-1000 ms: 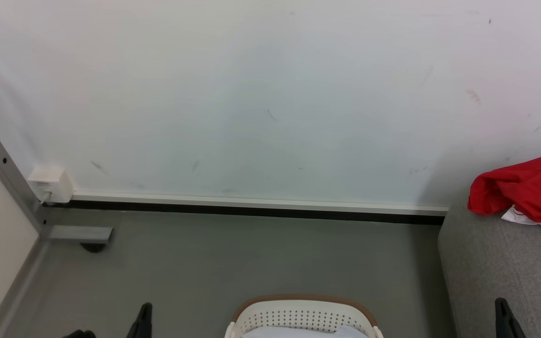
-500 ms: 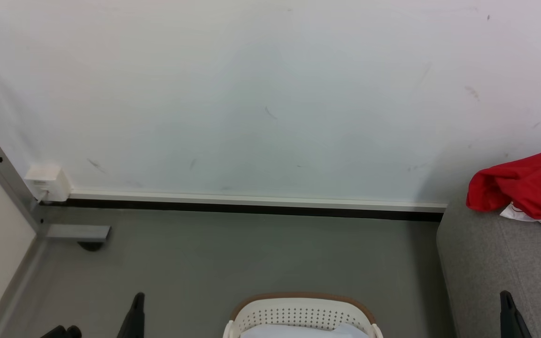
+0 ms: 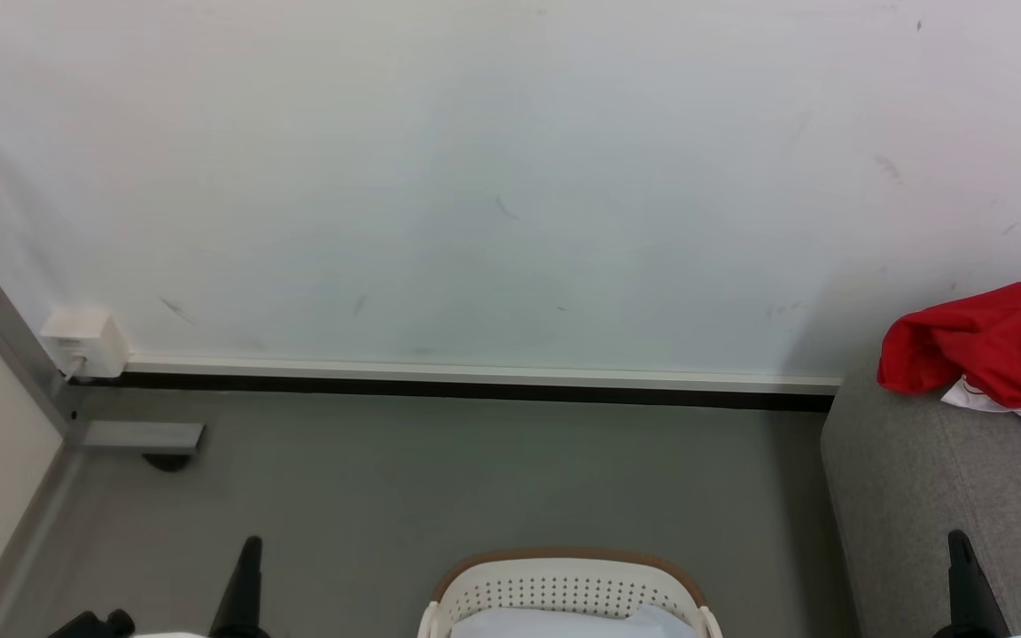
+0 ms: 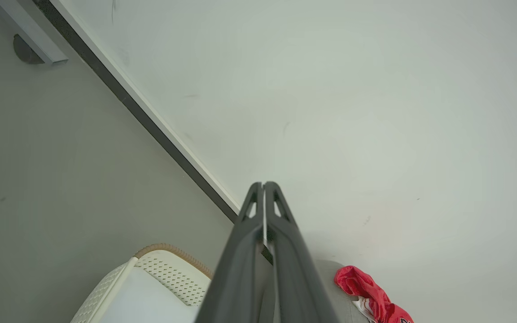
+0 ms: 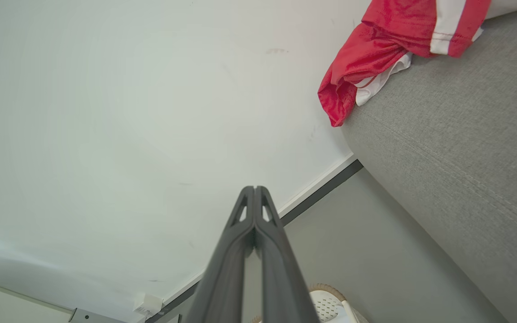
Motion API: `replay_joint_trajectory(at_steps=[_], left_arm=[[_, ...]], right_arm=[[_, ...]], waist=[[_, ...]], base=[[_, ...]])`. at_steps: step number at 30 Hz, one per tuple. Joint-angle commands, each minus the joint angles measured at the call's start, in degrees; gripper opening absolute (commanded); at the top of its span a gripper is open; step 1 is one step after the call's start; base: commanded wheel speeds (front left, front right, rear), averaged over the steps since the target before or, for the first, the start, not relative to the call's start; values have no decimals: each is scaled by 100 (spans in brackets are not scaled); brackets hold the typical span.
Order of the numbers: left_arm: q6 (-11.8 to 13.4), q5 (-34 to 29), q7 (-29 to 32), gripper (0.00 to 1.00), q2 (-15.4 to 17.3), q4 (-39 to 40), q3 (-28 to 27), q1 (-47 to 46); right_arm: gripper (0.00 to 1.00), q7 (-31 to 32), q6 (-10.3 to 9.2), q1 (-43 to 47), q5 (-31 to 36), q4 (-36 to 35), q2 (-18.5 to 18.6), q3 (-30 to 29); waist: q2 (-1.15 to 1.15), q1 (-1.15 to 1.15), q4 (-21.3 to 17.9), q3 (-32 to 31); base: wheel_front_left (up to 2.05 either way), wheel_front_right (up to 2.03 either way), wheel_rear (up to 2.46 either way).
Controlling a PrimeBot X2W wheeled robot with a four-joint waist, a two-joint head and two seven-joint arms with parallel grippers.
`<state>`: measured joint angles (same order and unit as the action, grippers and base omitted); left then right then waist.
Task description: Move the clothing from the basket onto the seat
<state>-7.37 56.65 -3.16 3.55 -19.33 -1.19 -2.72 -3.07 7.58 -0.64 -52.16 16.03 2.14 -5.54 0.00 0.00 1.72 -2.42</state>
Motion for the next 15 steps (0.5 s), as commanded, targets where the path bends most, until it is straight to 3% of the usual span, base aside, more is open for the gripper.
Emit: replay_joint_trajectory(at_steps=[1, 15], left_arm=[[-9, 196, 47, 0, 5, 95, -44, -141], [-12, 1026, 274, 0, -10, 206, -170, -204]], right_arm=[[0, 32, -7, -140, -194, -84, 68, -19], [0, 259, -8, -252, -1142, -117, 76, -41]], waist=[[0, 0, -3, 5], [0, 0, -35, 54]], base=[[0, 0, 0], [0, 0, 0]])
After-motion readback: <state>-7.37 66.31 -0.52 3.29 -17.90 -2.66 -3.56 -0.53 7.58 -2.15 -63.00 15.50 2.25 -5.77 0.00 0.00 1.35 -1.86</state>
